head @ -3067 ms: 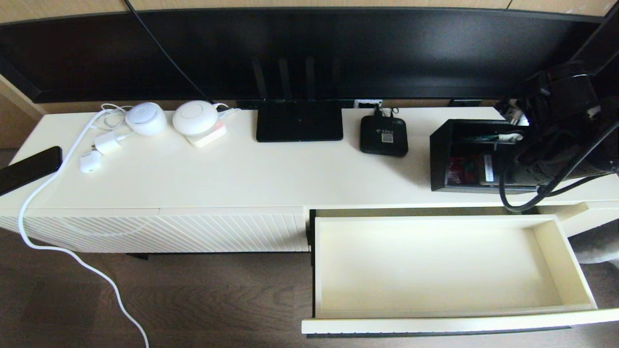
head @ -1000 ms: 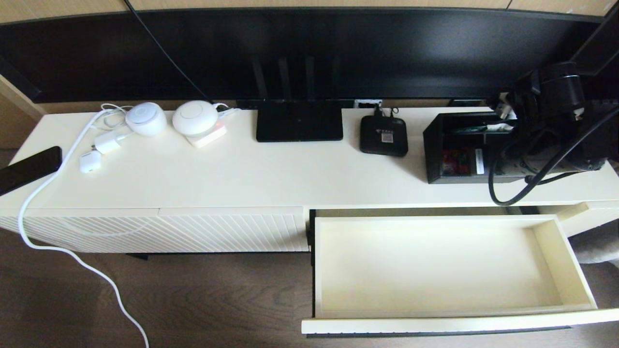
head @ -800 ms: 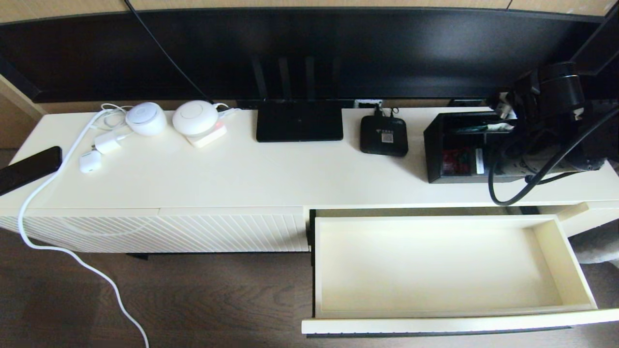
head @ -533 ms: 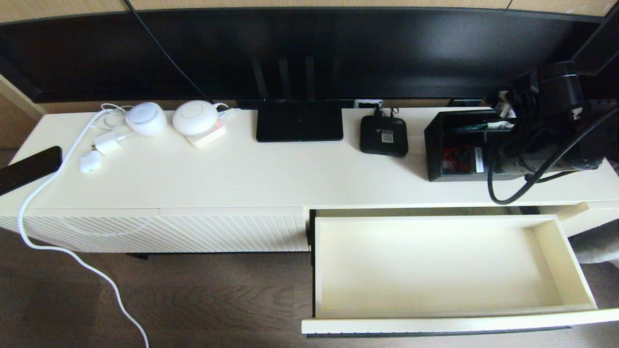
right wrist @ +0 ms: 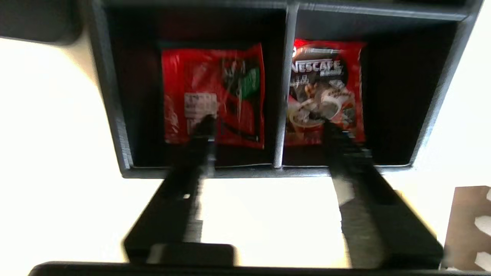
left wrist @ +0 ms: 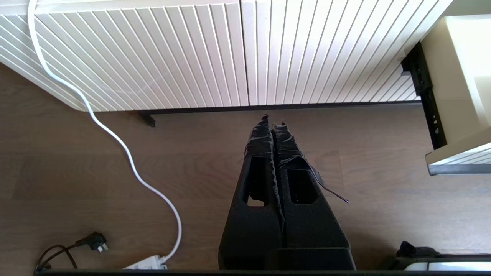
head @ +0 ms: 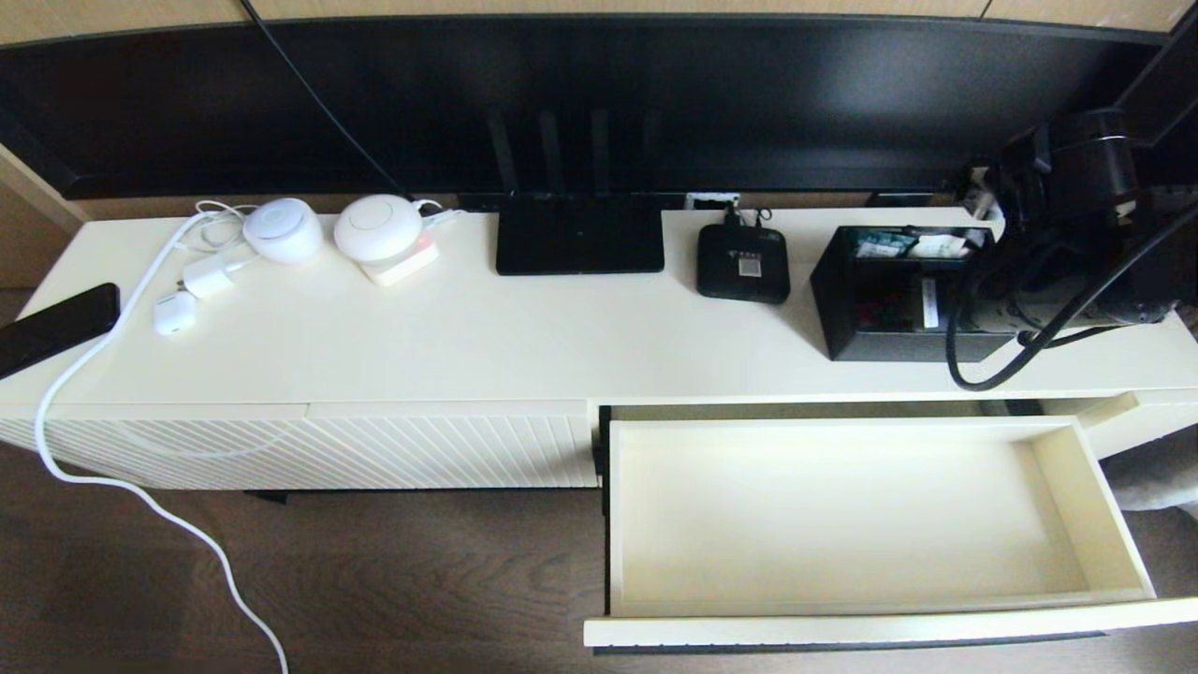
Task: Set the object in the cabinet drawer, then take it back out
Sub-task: Take the storage box out of the drawer and put it on the table, then close the drawer
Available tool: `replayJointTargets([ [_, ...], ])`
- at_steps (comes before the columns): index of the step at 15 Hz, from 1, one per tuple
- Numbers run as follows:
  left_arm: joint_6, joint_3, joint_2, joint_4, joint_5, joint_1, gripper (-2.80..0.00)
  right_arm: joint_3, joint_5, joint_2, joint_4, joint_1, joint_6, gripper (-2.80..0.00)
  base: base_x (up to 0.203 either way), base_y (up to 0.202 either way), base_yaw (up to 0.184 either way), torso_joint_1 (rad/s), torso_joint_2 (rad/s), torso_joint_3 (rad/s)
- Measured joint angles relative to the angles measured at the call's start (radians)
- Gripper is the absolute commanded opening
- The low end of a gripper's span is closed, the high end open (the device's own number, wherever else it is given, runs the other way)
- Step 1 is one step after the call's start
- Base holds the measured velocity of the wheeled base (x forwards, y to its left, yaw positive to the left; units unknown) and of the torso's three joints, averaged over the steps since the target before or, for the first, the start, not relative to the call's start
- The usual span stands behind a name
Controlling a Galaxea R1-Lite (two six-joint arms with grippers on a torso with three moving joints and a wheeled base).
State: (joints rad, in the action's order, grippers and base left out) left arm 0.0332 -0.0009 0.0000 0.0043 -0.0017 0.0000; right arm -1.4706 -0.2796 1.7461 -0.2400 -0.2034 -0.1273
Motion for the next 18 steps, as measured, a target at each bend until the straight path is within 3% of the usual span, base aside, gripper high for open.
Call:
replayJointTargets([
  [5, 0.000, 0.000, 0.000, -0.001, 0.000, 0.000, -2.80, 0.043, 0.000, -0.135, -0.002, -0.005, 0.044, 0.00, 0.000, 0.000, 0.000, 0.000, 0.00, 0.000],
  [8, 0.000, 0.000, 0.000, 0.000, 0.000, 0.000, -2.80, 0.230, 0.004, -0.285, -0.001, -0.037, 0.167, 0.00, 0.000, 0.000, 0.000, 0.000, 0.00, 0.000],
  [9, 0.000, 0.000, 0.000, -0.001, 0.000, 0.000, -2.80, 0.301, 0.005, -0.335, 0.000, -0.060, 0.213, -2.80, 0.000, 0.000, 0.000, 0.000, 0.00, 0.000],
  [13, 0.000, 0.000, 0.000, 0.000, 0.000, 0.000, -2.80, 0.581, 0.006, -0.499, -0.001, -0.194, 0.373, -2.80, 0.000, 0.000, 0.000, 0.000, 0.00, 0.000],
  [18, 0.000, 0.001, 0.000, 0.000, 0.000, 0.000, -2.80, 0.890, 0.008, -0.609, 0.004, -0.405, 0.510, -2.80, 0.000, 0.000, 0.000, 0.000, 0.00, 0.000],
])
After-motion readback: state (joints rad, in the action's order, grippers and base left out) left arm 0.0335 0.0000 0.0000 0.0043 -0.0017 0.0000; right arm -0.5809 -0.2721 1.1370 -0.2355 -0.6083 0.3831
